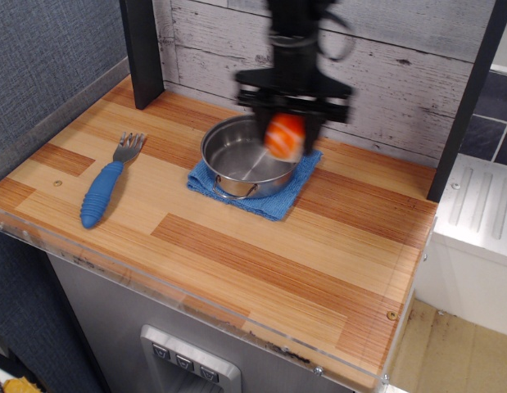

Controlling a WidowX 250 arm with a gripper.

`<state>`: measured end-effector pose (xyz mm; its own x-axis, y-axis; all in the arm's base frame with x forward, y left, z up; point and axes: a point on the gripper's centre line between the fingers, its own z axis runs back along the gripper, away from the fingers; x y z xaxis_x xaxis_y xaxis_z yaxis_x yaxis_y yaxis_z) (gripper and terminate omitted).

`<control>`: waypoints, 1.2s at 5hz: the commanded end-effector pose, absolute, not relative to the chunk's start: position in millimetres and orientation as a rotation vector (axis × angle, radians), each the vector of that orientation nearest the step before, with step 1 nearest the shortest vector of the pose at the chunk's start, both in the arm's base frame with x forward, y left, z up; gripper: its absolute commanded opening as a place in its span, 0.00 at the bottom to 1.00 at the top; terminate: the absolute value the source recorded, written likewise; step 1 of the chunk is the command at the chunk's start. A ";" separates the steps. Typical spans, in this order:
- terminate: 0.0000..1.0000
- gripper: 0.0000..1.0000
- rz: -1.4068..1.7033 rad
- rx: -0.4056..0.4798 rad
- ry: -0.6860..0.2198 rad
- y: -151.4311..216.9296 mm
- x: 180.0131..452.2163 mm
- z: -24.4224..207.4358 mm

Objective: Place the sushi inside the pot

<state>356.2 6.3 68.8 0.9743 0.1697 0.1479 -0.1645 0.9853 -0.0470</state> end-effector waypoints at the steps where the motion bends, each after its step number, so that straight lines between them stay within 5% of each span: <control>1: 0.00 0.00 0.180 -0.029 -0.113 34.5 359.0 58.8; 2: 0.00 1.00 0.179 -0.046 -0.066 28.3 357.1 52.6; 3: 0.00 1.00 0.172 -0.062 -0.077 25.0 357.5 59.8; 5: 0.00 1.00 0.095 -0.073 -0.203 22.3 348.3 115.8; 6: 0.00 1.00 0.037 -0.078 -0.193 19.1 345.6 116.8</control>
